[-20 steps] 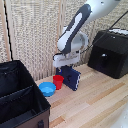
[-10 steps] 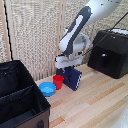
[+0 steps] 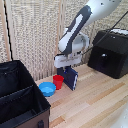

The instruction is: Discover the targeted book and set your gripper to the appropriate amplitude. Smoothly guide your gripper in the direction of the book and snatch it firmly. Search for the back section of the caddy. Move the held book towards the back section and lightly deposit it inside.

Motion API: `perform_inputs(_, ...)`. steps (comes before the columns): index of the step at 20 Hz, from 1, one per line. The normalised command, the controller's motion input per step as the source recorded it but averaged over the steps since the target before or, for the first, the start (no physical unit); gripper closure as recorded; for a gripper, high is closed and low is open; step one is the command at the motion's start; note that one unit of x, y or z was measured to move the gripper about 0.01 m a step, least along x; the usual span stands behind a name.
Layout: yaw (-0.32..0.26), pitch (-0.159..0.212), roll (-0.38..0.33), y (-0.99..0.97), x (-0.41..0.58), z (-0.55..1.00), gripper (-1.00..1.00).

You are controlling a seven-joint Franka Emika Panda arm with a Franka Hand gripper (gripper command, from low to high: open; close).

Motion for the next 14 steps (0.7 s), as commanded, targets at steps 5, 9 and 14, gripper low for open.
perform_inputs(5, -0.157, 0.000, -0.016, 0.02, -0.002, 1.00, 1.00)
perform_inputs(9, -0.203, 0.000, 0.004, 0.01, 0.001, 0.99, 1.00)
perform_inputs(14, -0.282, 0.000, -0.004, 0.07, 0.068, 0.90, 1.00)
